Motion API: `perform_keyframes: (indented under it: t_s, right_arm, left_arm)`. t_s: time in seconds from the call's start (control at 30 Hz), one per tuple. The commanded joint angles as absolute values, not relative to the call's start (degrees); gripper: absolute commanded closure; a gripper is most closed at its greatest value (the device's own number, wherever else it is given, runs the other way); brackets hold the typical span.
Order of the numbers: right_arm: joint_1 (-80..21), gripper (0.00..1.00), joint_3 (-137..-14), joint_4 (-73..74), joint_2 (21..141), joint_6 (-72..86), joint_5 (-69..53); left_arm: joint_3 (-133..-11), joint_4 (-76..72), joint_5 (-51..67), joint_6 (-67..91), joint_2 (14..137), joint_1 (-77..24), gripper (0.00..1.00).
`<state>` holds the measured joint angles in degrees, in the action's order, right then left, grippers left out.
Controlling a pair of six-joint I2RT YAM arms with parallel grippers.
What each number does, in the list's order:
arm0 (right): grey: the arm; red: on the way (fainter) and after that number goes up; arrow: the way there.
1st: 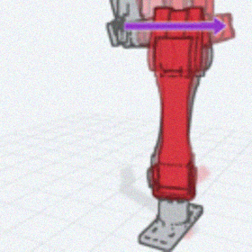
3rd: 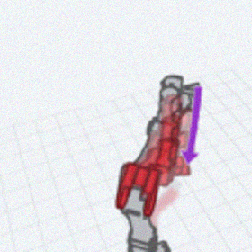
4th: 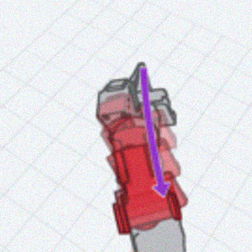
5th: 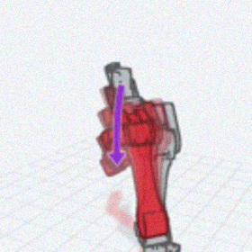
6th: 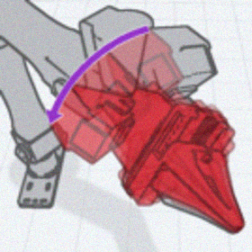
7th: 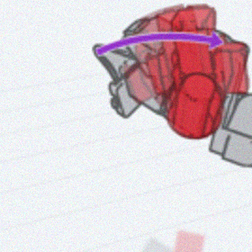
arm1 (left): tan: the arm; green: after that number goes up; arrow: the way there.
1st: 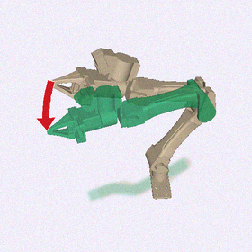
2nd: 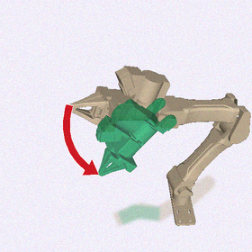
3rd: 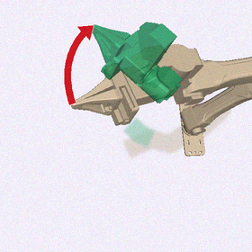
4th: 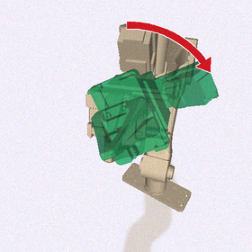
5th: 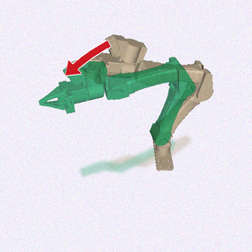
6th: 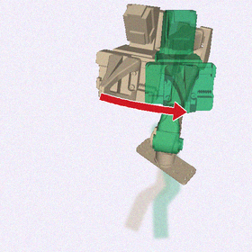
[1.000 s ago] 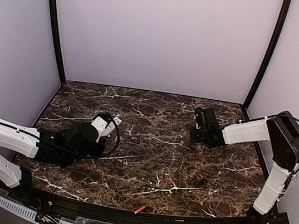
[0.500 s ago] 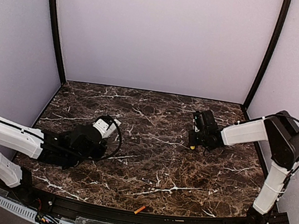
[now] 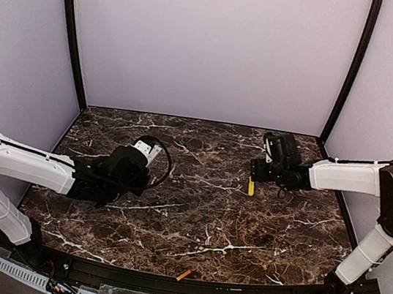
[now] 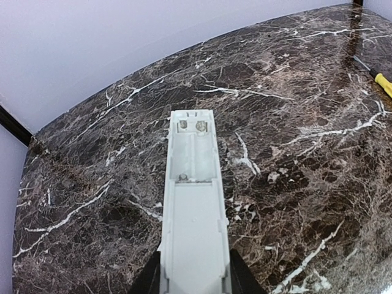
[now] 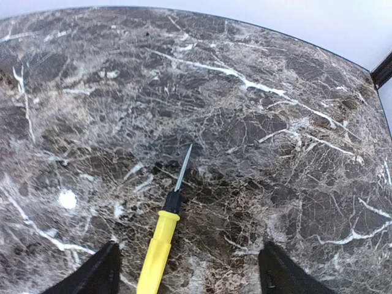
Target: Unload the batteries from the remote control
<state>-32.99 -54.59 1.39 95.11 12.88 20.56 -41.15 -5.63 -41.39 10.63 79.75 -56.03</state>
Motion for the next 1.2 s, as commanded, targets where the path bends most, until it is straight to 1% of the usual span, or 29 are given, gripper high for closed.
perform_keyframes:
  t_s: [0.0,0.03,0.07,0.37,0.53,0.93,1.07,1.13,1.17]
  right_arm:
    - [-32.72,0.08,-54.11,5.37,90.73,13.91,19.93]
    - [-32.77,0.04,-53.83,5.92,89.54,14.08,19.74]
    - [-32.77,0.02,-53.6,6.34,88.34,14.28,19.63]
    - [-32.78,0.01,-50.31,9.13,79.14,17.15,16.03]
    - [-32.85,0.02,-48.99,9.87,76.3,18.74,13.51]
    - [-32.85,0.01,-46.93,9.91,73.52,19.78,11.07]
    - [-32.8,0.01,-46.73,9.83,73.6,19.93,10.81]
    - [-32.86,0.01,-46.52,9.76,73.36,20.11,10.81]
    - [-32.86,0.01,-46.38,9.69,73.23,20.05,10.81]
  left_arm:
    - [-46.5,-3.14,-39.09,13.55,84.91,-52.15,1.0]
    - [-47.99,-3.24,-38.66,13.63,85.83,-51.12,1.0]
    - [-48.74,-3.54,-37.81,13.91,87.7,-50.61,1.0]
    - [-59.38,-6.83,-31.39,15.83,100.75,-44.51,1.0]
    - [-64.59,-6.34,-30.17,19.23,108.12,-42.0,1.0]
    - [-62.0,-11.0,-29.35,26.36,112.92,-41.75,0.99]
    - [-60.58,-13.01,-28.16,26.69,113.26,-41.74,0.93]
    - [-59.88,-13.71,-27.94,26.71,113.29,-41.75,0.88]
    - [-59.55,-13.84,-27.9,26.72,113.29,-41.75,0.82]
